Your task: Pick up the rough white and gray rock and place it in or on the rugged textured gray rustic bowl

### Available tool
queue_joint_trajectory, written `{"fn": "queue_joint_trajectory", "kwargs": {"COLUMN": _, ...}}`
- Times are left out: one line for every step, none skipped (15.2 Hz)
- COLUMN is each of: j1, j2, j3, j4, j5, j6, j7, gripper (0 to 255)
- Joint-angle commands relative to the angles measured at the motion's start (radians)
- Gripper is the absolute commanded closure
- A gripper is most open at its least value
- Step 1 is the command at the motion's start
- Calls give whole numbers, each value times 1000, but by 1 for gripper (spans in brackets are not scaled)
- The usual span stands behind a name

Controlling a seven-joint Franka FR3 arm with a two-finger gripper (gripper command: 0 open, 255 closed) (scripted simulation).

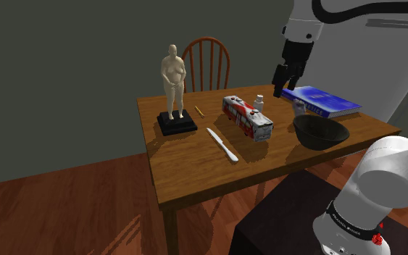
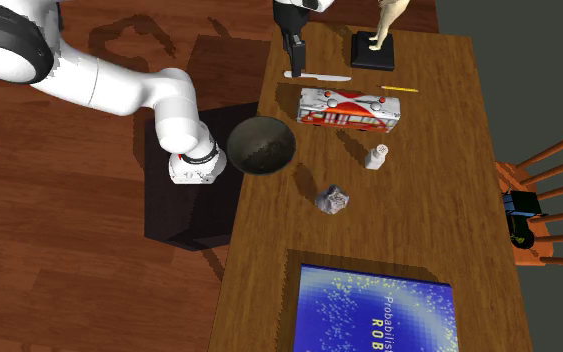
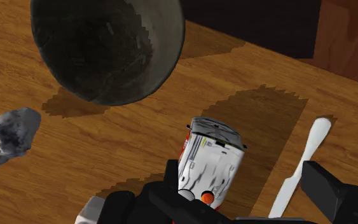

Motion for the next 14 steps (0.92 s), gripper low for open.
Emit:
{"fn": "queue_joint_trajectory", "kwargs": {"j1": 0, "j2": 0, "j3": 0, "j4": 0, "j5": 0, "j6": 0, "j7": 0, "gripper": 0}}
{"fn": "queue_joint_trajectory", "kwargs": {"j1": -10, "j2": 11, "j3": -19, "j4": -4, "j5": -13, "j6": 8, "j7": -17, "gripper": 0}}
{"fn": "queue_joint_trajectory", "kwargs": {"j1": -19, "j2": 24, "j3": -38, "j4": -7, "j5": -26, "j6": 16, "j7": -33, "gripper": 0}}
{"fn": "queue_joint_trajectory", "kwargs": {"j1": -29, "j2": 37, "j3": -56, "j4": -8, "j5": -38, "j6": 25, "j7": -50, "gripper": 0}}
{"fn": "queue_joint_trajectory", "kwargs": {"j1": -38, "j2": 51, "j3": -75, "j4": -9, "j5": -51, "j6": 34, "j7": -66, "gripper": 0}}
{"fn": "queue_joint_trajectory", "kwargs": {"j1": -48, "j2": 66, "j3": -94, "j4": -9, "j5": -63, "j6": 43, "j7": -82, "gripper": 0}}
{"fn": "queue_joint_trajectory", "kwargs": {"j1": -57, "j2": 83, "j3": -112, "j4": -8, "j5": -76, "j6": 52, "j7": -98, "gripper": 0}}
{"fn": "queue_joint_trajectory", "kwargs": {"j1": -67, "j2": 100, "j3": -130, "j4": -7, "j5": -87, "j6": 61, "j7": -114, "gripper": 0}}
{"fn": "queue_joint_trajectory", "kwargs": {"j1": -76, "j2": 118, "j3": -149, "j4": -4, "j5": -99, "j6": 70, "j7": -130, "gripper": 0}}
{"fn": "queue_joint_trajectory", "kwargs": {"j1": -85, "j2": 137, "j3": -167, "j4": 0, "j5": -110, "j6": 80, "j7": -146, "gripper": 0}}
{"fn": "queue_joint_trajectory", "kwargs": {"j1": -94, "j2": 156, "j3": -185, "j4": 5, "j5": -121, "j6": 89, "j7": -161, "gripper": 0}}
{"fn": "queue_joint_trajectory", "kwargs": {"j1": -103, "j2": 177, "j3": -203, "j4": 10, "j5": -131, "j6": 99, "j7": -177, "gripper": 0}}
{"fn": "queue_joint_trajectory", "kwargs": {"j1": -111, "j2": 198, "j3": -221, "j4": 17, "j5": -141, "j6": 109, "j7": -193, "gripper": 0}}
{"fn": "queue_joint_trajectory", "kwargs": {"j1": -120, "j2": 221, "j3": -238, "j4": 24, "j5": -150, "j6": 118, "j7": -208, "gripper": 0}}
